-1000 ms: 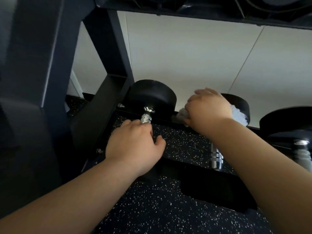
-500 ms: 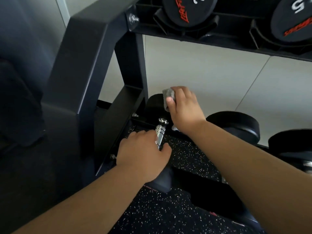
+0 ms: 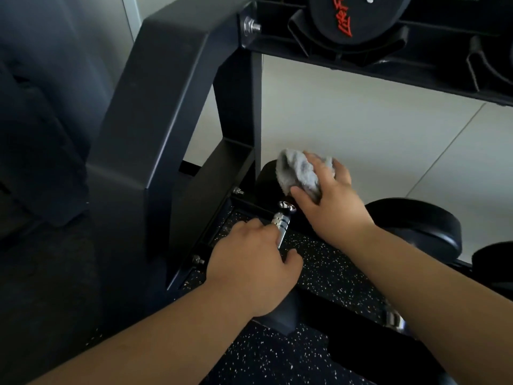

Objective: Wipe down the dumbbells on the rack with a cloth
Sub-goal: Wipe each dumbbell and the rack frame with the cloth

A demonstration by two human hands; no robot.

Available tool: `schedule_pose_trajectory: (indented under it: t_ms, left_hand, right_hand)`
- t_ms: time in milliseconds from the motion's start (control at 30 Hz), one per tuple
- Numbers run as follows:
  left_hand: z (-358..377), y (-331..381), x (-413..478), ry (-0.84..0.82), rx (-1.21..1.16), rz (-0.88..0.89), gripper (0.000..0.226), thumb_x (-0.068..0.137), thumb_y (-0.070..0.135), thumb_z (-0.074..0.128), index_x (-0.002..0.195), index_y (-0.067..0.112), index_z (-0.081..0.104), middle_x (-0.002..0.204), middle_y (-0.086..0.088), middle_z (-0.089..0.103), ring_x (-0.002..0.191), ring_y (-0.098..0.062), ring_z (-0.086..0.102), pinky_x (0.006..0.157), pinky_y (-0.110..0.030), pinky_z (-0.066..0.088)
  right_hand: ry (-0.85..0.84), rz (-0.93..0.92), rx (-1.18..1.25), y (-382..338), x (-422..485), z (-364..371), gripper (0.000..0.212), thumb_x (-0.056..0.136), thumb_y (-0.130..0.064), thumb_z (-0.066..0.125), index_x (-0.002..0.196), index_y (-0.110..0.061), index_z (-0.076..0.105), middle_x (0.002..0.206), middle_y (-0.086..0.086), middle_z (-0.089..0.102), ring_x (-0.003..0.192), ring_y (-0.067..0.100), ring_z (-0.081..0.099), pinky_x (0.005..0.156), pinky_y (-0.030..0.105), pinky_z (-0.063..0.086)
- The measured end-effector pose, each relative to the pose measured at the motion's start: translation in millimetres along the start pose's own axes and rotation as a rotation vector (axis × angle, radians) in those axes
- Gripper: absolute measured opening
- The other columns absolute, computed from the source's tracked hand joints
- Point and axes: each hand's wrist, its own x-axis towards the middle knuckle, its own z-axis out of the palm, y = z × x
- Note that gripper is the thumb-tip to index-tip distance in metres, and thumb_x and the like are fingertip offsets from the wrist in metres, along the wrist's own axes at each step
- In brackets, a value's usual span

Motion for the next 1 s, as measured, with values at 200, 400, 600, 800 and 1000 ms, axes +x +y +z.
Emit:
schedule_pose_trajectory:
  t_ms: [200,400,600,800,1000]
  left_hand:
    - [0.8,-0.8,1.3,-0.017,-0.011,-0.019,0.046,0.084,0.065,0.037,0.102,0.030,0.061,0.102,0.011,0.054,0.104,-0.013,0.051,0.085,-0.038,0.055]
    - [1.4,-4.3,2.0,-0.017,-0.067,-0.022,0.035,0.091,0.060,0.046,0.097,0.029,0.062,0.101,0.011,0.056,0.103,-0.012,0.051,0.084,-0.037,0.054]
    - [4.2,-2.8,1.9,0.011,-0.022,-0.003,0.037,0.092,0.059,0.047,0.101,0.028,0.064,0.102,0.010,0.057,0.102,-0.013,0.050,0.083,-0.038,0.054]
    - [2.0,0.9,-0.7,0.018,-0.032,-0.037,0.039,0.081,0.059,0.036,0.087,0.027,0.057,0.094,0.009,0.056,0.099,-0.016,0.051,0.081,-0.038,0.053]
    - [-0.2,1.7,-3.5,0.041,-0.039,-0.086,0.034,0.081,0.057,0.035,0.081,0.027,0.053,0.088,0.008,0.056,0.094,-0.016,0.051,0.079,-0.038,0.052]
  right_hand:
    - [0.078,-0.224,-0.288,-40.0,40.3,13.7,0.066,0.085,-0.084,0.044,0.134,-0.043,0.061,0.149,0.004,0.045,0.138,0.032,0.043,0.123,0.057,0.019]
    - [-0.016,-0.343,-0.169,-39.4,58.0,8.1,0.034,0.084,-0.066,0.062,0.101,-0.040,0.075,0.108,-0.016,0.061,0.096,0.013,0.064,0.077,0.031,0.056]
    - [-0.011,-0.177,0.050,-9.5,26.9,-12.9,0.045,0.090,-0.047,0.071,0.134,-0.045,0.060,0.125,-0.004,0.057,0.107,0.015,0.061,0.092,0.024,0.047]
    - [-0.108,-0.249,-0.454,-68.2,65.7,12.1,0.047,0.082,-0.065,0.061,0.121,-0.039,0.065,0.120,0.001,0.057,0.108,0.028,0.059,0.082,0.035,0.051]
    - [-0.206,-0.290,-0.490,-73.4,74.8,12.0,0.028,0.084,-0.053,0.055,0.102,-0.036,0.068,0.104,-0.007,0.057,0.096,0.021,0.062,0.072,0.030,0.051]
